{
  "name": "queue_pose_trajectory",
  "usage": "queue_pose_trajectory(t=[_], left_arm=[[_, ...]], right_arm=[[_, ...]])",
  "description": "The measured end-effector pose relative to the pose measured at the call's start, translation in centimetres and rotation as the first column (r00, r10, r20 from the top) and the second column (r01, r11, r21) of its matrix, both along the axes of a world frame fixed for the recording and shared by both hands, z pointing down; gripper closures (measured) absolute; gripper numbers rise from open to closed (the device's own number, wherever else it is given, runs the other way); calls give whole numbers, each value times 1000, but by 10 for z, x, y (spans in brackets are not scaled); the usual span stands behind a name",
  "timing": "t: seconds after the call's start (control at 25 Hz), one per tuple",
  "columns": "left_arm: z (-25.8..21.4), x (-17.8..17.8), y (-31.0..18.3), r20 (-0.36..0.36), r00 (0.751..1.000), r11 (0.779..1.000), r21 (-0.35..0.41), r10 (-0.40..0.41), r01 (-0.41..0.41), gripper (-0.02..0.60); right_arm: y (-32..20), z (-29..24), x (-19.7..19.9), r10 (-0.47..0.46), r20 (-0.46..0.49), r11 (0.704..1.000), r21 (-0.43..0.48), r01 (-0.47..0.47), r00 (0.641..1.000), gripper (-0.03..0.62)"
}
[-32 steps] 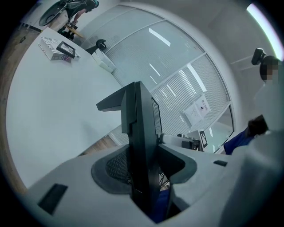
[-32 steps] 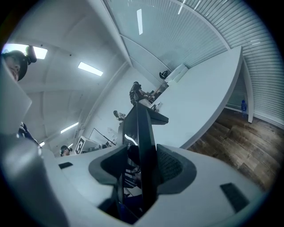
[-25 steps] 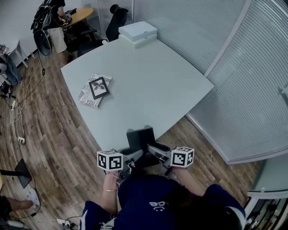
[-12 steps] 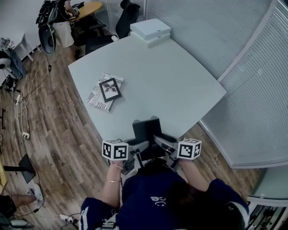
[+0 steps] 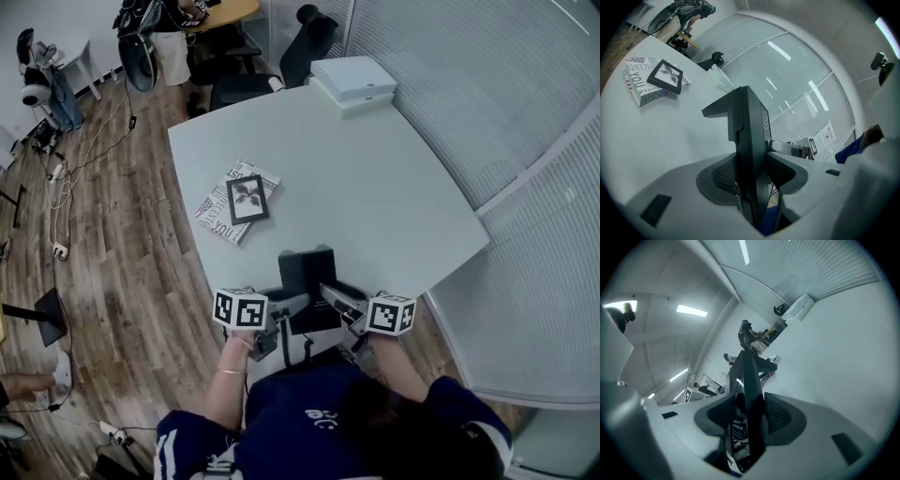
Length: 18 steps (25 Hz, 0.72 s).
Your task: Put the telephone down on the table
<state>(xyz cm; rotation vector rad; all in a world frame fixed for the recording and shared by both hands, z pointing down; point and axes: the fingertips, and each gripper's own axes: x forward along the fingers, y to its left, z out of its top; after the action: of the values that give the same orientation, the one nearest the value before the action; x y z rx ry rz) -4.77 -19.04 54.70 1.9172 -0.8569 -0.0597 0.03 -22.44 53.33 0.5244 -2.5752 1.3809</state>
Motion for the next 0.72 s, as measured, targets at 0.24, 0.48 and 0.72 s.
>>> queue_pose_trajectory(t=[0.24,0.48,0.72], left_arm=[[4,-5,-38,6,999,999,-1,-53,53,390],[7,-10,-69,30,998,999,-14,-49,49,388],[20,-15,-98,33,997,997,-25,-69,70,388]], right_arm=[[-41,5,-7,-57,2,998,3,57,998,393],[-71,9,-13,-94,2,996,-7,94,996,393],[-101,21,-19,-112,-12,994,-21,111,994,393]])
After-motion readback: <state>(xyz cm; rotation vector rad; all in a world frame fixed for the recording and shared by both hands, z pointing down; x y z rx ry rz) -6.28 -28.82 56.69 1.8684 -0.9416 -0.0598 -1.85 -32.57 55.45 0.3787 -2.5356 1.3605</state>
